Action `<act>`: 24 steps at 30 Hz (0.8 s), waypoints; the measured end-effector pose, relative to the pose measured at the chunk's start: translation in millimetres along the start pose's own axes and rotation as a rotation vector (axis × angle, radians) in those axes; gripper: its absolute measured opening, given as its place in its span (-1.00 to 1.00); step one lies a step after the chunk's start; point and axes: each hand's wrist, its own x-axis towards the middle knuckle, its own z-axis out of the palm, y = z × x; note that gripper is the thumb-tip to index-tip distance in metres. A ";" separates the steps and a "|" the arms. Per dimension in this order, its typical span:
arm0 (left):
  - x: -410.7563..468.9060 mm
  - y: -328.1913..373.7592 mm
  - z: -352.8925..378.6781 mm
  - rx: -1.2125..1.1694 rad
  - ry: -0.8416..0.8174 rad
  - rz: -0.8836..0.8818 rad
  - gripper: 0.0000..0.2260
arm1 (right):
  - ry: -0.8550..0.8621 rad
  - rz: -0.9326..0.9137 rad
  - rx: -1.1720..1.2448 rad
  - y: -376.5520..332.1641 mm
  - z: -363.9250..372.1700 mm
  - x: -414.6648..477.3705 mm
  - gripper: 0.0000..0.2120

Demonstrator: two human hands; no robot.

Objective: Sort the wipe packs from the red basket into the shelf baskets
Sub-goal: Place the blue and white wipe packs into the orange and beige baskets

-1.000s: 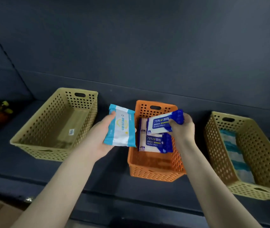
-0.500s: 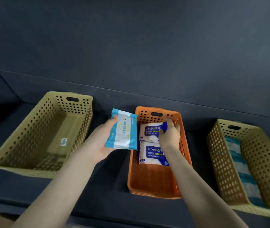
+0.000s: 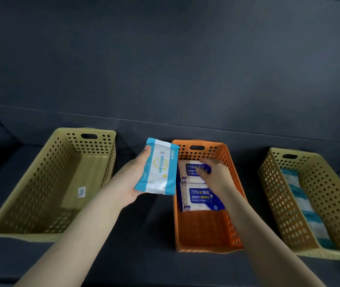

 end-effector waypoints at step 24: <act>14.5 -44.5 223.8 0.581 -0.530 0.276 -0.71 | 0.443 0.462 1.260 156.9 -178.3 -91.8 -0.89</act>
